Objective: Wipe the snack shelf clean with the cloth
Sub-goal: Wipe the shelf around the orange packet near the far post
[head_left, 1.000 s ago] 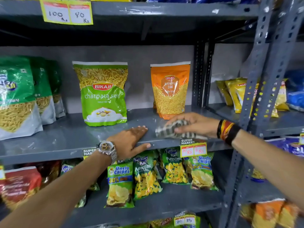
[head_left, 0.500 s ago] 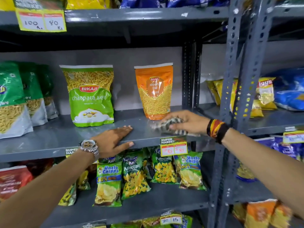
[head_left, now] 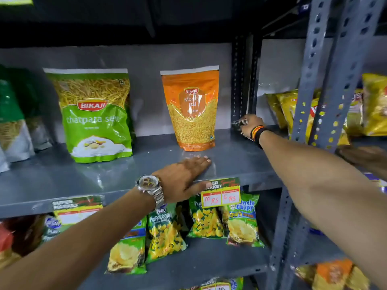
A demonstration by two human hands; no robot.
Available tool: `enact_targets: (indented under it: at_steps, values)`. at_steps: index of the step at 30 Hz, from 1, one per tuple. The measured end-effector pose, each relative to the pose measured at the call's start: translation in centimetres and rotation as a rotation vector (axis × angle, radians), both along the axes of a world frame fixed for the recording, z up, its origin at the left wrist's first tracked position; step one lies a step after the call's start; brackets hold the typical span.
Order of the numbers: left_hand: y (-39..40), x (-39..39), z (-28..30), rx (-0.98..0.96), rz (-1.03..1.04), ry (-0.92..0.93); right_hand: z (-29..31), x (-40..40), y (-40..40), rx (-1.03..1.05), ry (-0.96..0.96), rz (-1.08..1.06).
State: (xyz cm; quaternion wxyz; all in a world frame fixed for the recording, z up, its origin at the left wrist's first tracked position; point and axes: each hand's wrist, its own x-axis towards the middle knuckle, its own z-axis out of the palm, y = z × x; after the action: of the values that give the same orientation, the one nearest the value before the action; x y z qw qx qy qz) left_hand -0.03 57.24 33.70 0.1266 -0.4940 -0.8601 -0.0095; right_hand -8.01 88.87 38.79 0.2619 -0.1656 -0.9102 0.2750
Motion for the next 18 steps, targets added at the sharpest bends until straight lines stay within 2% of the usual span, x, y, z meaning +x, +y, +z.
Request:
enact_targets:
  at_steps: [4, 10, 18]
  values:
    - [0.1, 0.1, -0.1, -0.003, 0.001, -0.008, -1.1, -3.3, 1.4, 0.044, -0.180, -0.025]
    - [0.2, -0.2, 0.0, -0.010, -0.023, -0.031, -1.4, -7.3, 0.7, 0.155, -0.285, 0.239]
    - [0.0, 0.1, 0.2, -0.028, -0.024, -0.049, -0.8, -0.1, -2.5, 0.110, -0.251, 0.364]
